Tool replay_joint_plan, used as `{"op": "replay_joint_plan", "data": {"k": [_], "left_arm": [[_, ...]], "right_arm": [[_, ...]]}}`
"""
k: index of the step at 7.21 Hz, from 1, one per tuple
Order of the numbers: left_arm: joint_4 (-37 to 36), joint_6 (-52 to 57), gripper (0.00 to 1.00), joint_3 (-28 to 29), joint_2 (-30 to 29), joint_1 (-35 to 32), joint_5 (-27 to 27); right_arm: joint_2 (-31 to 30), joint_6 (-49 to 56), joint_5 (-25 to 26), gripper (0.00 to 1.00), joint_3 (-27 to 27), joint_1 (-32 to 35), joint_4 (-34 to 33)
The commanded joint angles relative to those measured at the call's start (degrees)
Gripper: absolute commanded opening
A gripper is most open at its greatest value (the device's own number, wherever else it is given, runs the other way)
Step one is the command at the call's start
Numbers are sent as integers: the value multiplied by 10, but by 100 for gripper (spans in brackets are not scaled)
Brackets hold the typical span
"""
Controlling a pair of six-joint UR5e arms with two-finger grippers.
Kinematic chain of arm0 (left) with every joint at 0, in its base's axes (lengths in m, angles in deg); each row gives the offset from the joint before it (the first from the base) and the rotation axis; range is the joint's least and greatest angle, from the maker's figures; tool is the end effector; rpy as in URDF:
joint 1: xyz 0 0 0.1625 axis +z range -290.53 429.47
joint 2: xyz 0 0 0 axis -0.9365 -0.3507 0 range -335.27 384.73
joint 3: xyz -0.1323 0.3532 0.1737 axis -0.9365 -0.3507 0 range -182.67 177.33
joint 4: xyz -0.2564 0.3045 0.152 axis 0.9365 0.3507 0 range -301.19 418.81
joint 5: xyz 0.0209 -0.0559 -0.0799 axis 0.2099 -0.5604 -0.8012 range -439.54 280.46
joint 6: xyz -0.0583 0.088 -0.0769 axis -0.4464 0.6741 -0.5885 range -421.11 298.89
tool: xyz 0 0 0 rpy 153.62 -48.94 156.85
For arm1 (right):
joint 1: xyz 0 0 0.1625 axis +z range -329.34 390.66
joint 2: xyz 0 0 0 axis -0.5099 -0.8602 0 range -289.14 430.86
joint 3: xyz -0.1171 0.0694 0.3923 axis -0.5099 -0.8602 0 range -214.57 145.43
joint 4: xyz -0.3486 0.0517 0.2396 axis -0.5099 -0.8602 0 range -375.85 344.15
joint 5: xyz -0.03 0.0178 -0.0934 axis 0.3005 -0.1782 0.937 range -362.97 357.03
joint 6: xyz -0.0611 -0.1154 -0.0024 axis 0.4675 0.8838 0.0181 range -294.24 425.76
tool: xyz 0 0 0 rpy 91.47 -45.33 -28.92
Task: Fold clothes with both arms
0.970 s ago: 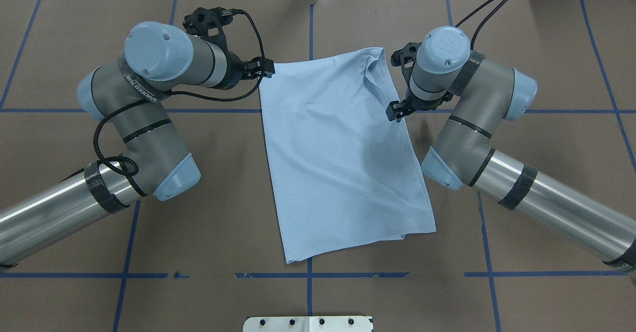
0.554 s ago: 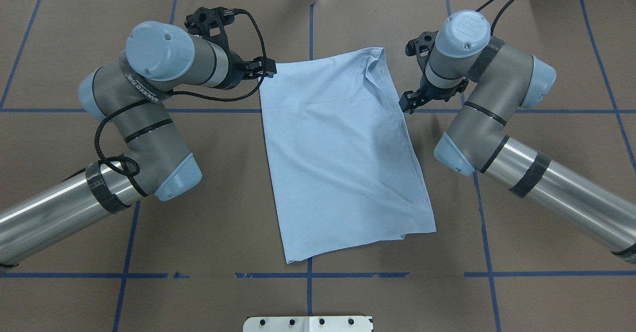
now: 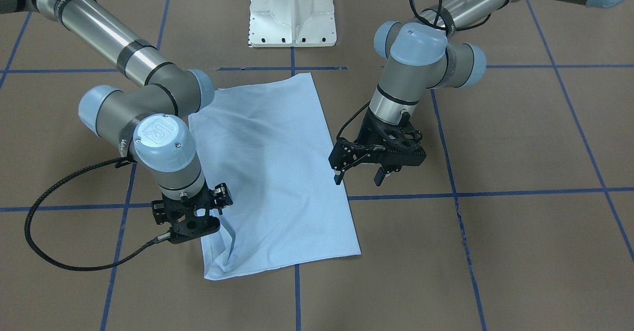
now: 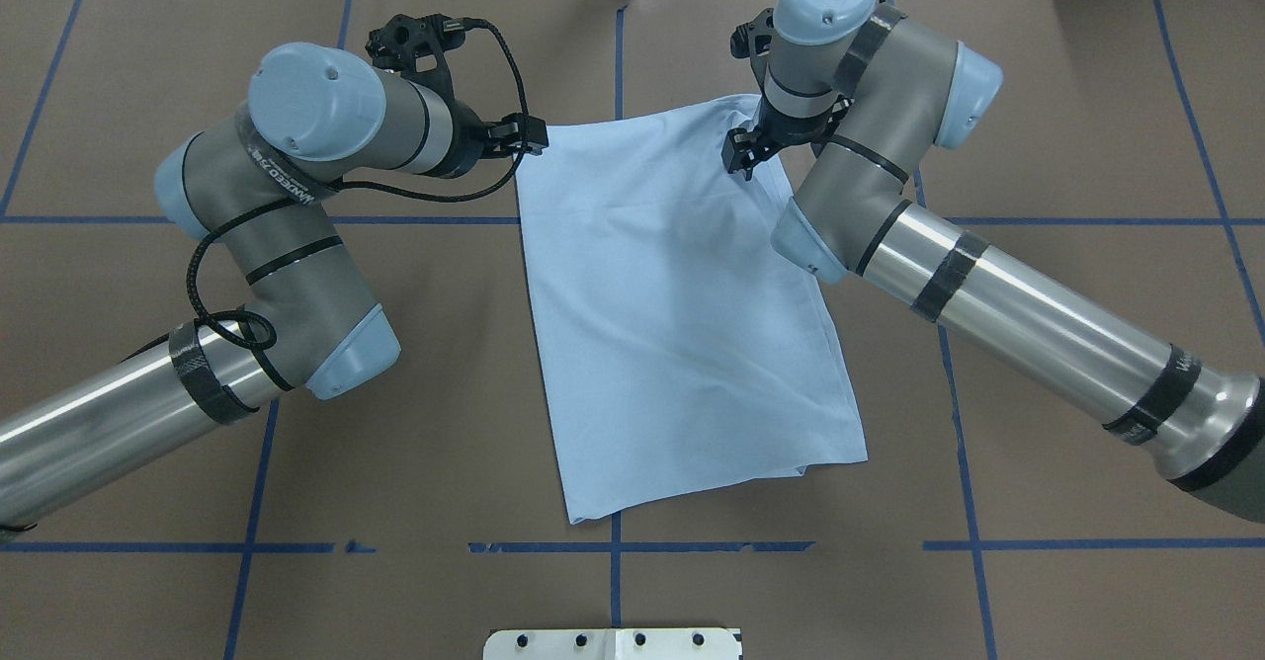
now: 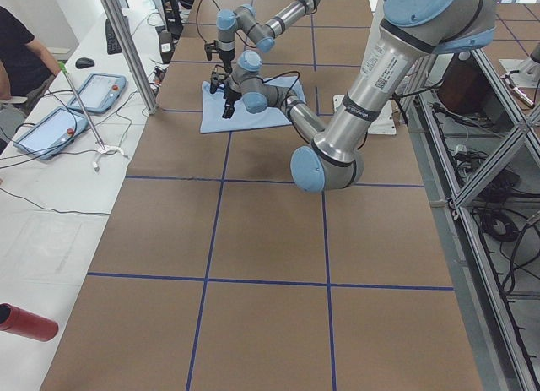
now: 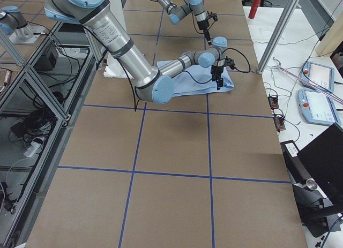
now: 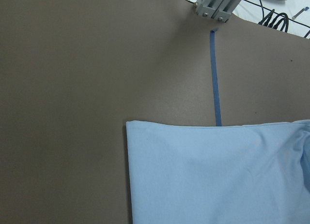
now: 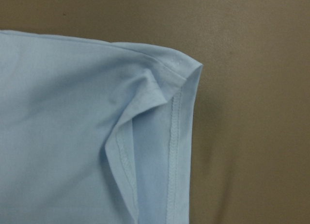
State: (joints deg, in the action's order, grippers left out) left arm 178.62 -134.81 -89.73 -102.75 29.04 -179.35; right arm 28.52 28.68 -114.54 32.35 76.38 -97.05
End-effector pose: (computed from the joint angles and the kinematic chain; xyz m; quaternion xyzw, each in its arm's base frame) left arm 0.4952 -0.5679 0.2283 0.1884 0.5012 -0.1317 0.8342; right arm -0.5150 -0.6503 0.3205 0.0970 -0.3197 -0.1127 0.9358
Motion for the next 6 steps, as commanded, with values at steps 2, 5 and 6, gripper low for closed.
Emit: {"op": "replay_joint_plan", "data": {"k": [2,5,6], "left_arm": [[2,0,100,0,-1,0,-1],[1,0,100,-1,-1,0,-1],[2,0,100,0,-1,0,-1]], "right_arm": [[33,-1,16,100,-69,-11,43],[32,1,22,100,-86,-13,47],[29,3,23,100,-87,-13,47]]}}
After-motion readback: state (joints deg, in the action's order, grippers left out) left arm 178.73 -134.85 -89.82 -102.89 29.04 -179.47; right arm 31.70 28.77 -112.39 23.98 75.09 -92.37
